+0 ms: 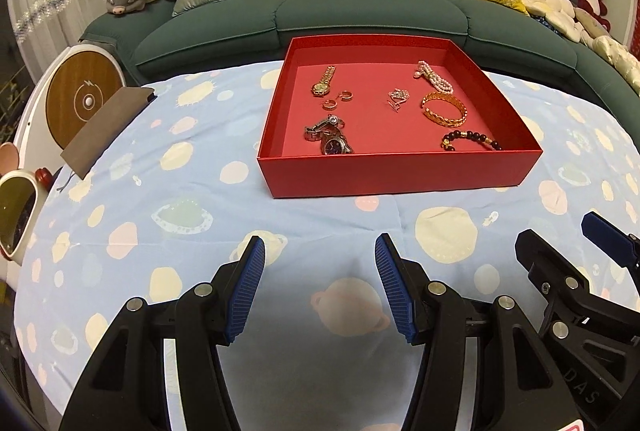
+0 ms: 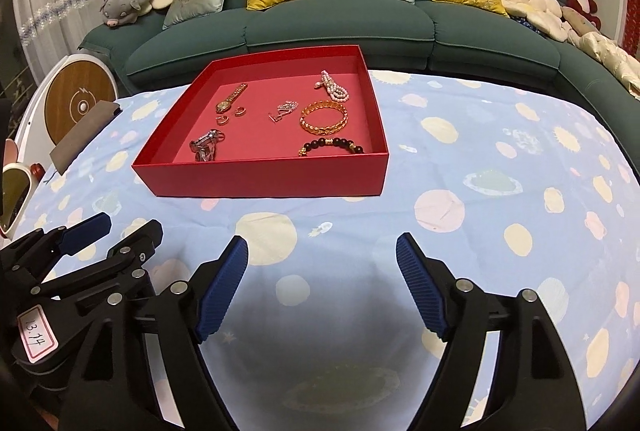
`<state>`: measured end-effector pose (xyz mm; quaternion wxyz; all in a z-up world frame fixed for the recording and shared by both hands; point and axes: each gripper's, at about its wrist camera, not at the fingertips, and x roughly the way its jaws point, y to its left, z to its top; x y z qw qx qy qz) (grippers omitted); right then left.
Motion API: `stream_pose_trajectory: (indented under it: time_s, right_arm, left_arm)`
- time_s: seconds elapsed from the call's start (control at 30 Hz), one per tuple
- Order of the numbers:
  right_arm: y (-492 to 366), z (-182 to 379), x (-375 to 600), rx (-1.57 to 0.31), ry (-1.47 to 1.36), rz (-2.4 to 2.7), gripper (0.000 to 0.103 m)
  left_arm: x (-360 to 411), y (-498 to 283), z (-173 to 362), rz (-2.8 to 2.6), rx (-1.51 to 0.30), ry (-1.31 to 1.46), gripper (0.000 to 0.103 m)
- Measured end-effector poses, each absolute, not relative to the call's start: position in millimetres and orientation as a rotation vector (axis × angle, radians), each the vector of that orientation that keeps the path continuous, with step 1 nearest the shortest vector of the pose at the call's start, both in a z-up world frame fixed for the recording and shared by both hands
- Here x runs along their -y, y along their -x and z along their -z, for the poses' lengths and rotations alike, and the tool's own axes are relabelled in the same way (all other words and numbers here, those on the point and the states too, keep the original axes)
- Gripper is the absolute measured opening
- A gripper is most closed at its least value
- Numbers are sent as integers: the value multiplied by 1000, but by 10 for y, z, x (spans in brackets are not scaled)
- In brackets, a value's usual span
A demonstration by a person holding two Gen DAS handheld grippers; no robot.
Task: Organize jewelry
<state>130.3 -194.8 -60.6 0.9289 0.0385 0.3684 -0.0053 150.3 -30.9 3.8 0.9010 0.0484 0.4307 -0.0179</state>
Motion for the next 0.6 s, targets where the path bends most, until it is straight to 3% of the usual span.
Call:
stream_pose_trajectory:
  time_s: [0.6]
  right_arm:
    - [-1270, 589, 1896, -712, -32, 66, 77]
  left_arm:
    - [306, -1474, -32, 3, -864, -103, 55]
